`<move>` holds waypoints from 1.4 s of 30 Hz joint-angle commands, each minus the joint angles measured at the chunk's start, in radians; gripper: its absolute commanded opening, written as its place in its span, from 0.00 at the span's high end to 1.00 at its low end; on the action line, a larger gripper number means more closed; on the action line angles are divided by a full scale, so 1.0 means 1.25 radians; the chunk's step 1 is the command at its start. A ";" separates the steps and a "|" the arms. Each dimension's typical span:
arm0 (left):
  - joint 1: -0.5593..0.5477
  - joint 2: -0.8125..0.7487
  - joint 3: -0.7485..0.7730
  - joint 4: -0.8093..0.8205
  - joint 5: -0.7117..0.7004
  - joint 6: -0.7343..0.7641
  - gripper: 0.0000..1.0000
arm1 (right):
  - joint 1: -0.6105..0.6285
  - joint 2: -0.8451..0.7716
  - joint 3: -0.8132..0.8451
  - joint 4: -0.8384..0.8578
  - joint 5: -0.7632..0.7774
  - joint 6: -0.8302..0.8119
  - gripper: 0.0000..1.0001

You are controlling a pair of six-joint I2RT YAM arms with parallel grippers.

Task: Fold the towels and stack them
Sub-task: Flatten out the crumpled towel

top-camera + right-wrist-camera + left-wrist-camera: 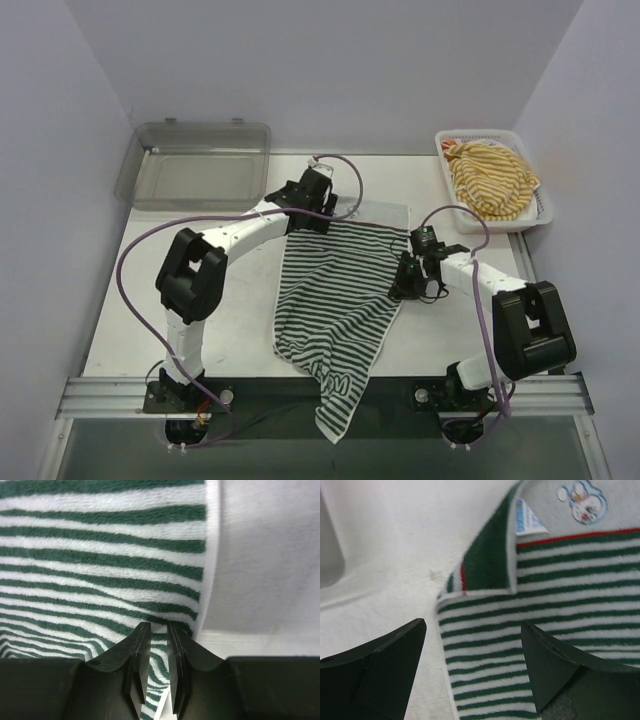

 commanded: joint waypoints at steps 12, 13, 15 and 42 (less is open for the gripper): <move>-0.065 0.010 -0.062 0.091 0.013 -0.059 0.34 | 0.025 -0.006 0.029 -0.067 0.034 -0.033 0.78; -0.065 0.018 -0.057 0.099 -0.009 -0.059 0.38 | 0.025 -0.006 0.029 -0.067 0.031 -0.035 0.78; -0.060 0.045 -0.035 0.114 -0.055 -0.048 0.38 | 0.026 -0.006 0.029 -0.067 0.031 -0.037 0.78; 0.048 0.327 0.393 0.130 -0.194 0.234 0.72 | 0.027 -0.006 0.033 -0.073 0.015 -0.048 0.78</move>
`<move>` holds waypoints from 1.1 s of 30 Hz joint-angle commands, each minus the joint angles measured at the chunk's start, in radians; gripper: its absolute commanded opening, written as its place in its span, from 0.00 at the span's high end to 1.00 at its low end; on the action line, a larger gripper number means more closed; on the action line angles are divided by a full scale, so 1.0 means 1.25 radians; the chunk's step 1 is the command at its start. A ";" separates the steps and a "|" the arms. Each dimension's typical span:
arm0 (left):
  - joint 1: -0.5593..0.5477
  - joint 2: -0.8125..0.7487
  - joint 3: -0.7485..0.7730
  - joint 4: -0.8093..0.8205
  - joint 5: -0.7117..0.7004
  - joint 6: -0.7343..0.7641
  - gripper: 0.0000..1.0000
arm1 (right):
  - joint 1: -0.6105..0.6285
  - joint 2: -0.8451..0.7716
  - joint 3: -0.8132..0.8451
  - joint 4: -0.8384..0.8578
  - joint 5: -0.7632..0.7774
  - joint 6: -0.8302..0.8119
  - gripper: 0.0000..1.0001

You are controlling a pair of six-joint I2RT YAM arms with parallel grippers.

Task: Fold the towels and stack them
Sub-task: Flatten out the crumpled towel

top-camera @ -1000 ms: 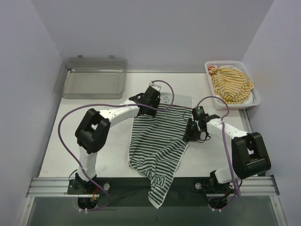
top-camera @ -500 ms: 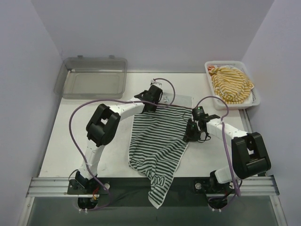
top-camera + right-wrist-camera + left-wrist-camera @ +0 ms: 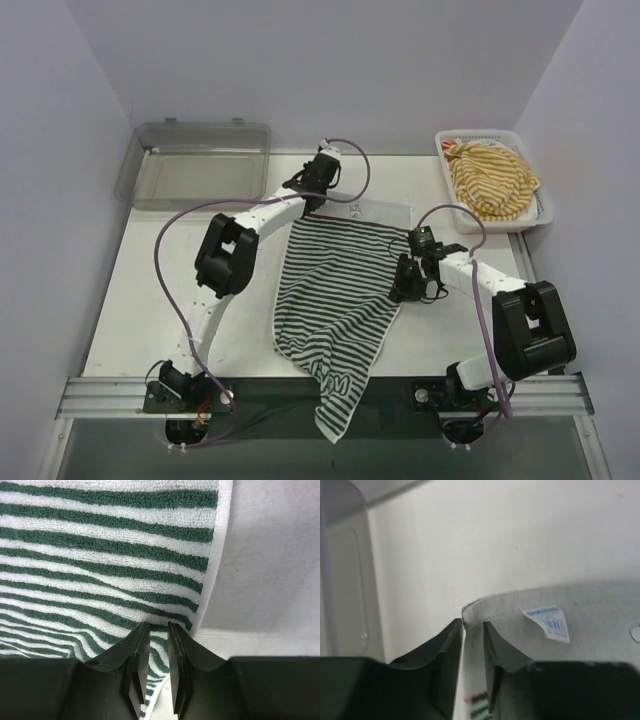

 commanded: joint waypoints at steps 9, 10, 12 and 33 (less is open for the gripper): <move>0.041 0.062 0.235 -0.049 -0.118 0.125 0.06 | 0.019 -0.014 0.055 -0.057 0.030 -0.025 0.74; 0.037 0.044 0.226 -0.065 -0.101 0.114 0.05 | 0.022 -0.025 0.061 -0.061 0.035 -0.031 0.74; 0.029 -0.024 0.201 -0.124 -0.076 0.063 0.04 | 0.034 -0.037 0.070 -0.074 0.049 -0.036 0.73; -0.143 -0.629 -0.759 -0.090 0.202 -0.392 0.16 | 0.065 -0.009 0.082 -0.122 0.110 0.017 0.73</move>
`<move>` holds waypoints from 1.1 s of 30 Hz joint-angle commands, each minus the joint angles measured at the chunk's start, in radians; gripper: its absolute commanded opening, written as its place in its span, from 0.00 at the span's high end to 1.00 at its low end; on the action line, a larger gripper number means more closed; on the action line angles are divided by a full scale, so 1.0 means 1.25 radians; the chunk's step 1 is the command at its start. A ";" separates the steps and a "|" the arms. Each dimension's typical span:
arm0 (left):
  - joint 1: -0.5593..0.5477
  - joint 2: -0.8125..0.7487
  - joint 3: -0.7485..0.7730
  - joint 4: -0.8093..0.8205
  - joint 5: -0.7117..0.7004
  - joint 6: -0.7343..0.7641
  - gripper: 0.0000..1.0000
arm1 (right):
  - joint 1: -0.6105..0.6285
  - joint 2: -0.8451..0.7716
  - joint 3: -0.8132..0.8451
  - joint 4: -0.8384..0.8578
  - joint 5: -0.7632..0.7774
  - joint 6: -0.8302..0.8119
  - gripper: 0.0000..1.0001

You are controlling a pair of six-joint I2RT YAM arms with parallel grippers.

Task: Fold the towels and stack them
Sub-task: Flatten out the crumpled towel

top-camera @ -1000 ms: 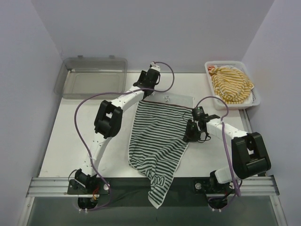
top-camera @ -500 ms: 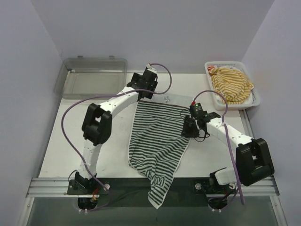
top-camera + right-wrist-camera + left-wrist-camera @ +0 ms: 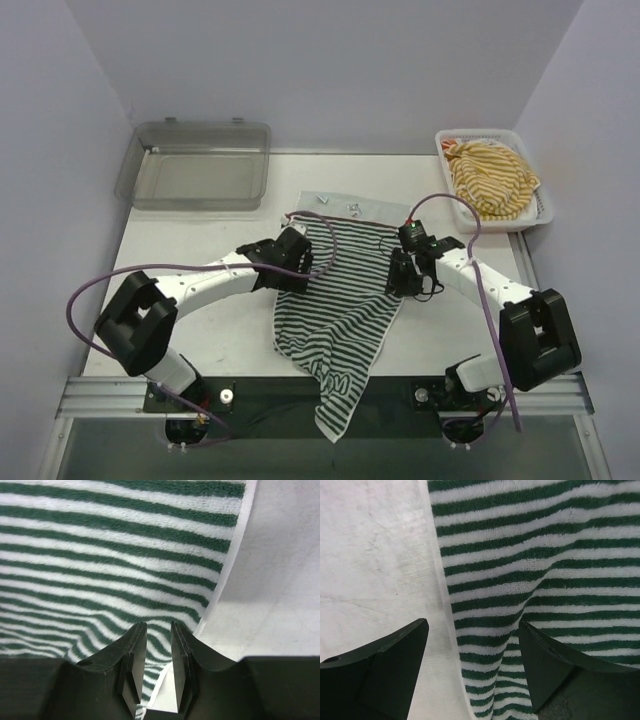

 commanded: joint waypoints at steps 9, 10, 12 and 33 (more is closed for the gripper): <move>0.090 0.249 0.139 0.112 0.020 0.001 0.20 | -0.098 0.248 0.151 0.003 0.061 -0.015 0.73; 0.101 0.270 0.160 0.109 0.019 0.004 0.20 | -0.121 0.272 0.176 0.003 0.061 -0.017 0.73; 0.128 0.325 0.229 0.111 0.015 0.008 0.21 | -0.142 0.339 0.254 0.002 0.070 -0.022 0.73; 0.059 -0.131 -0.038 0.142 0.078 -0.224 0.08 | 0.014 0.020 0.157 -0.018 0.110 -0.018 0.40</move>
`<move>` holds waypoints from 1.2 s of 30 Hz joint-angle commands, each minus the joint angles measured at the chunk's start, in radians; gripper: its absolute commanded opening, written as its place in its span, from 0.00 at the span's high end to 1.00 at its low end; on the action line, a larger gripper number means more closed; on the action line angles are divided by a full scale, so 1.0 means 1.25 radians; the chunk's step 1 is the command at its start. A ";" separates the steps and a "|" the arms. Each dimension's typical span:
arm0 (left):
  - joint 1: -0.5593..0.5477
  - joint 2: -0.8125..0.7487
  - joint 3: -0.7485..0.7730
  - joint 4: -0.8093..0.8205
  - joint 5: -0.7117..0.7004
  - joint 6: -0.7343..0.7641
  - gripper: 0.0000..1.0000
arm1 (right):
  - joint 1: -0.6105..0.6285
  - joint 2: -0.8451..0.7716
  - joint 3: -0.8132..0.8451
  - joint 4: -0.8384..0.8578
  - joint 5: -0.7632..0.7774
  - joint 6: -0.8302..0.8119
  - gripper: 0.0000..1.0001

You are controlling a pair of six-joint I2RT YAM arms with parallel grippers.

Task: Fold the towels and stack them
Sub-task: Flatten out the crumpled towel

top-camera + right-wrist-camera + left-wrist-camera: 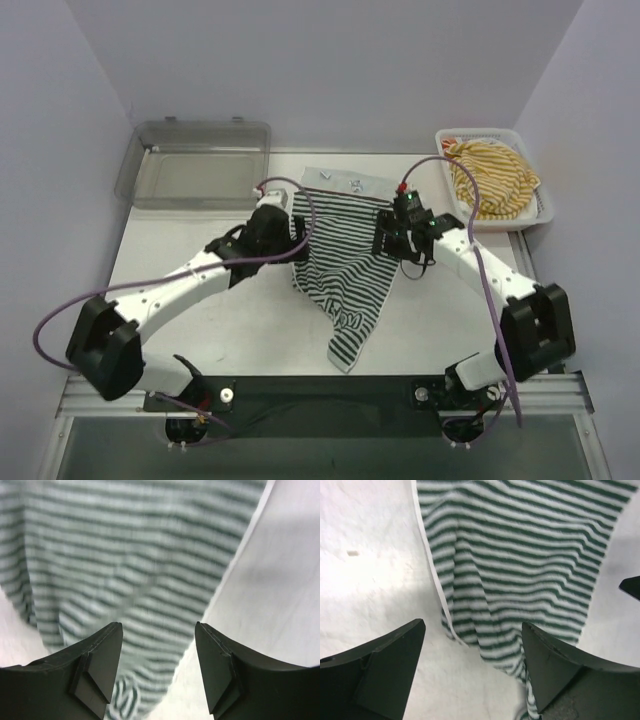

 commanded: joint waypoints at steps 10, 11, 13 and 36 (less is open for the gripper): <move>-0.086 -0.157 -0.346 0.237 -0.047 -0.295 0.22 | 0.181 -0.296 -0.362 -0.007 0.013 0.228 0.51; -0.086 -0.132 -0.341 0.266 -0.054 -0.294 0.23 | 0.181 -0.295 -0.367 -0.001 0.014 0.233 0.51; -0.086 -0.106 -0.318 0.279 -0.072 -0.285 0.23 | 0.181 -0.291 -0.372 0.013 0.042 0.249 0.51; -0.074 -0.003 -0.220 0.167 -0.108 -0.170 0.73 | 0.067 -0.116 -0.389 0.093 -0.022 0.294 0.82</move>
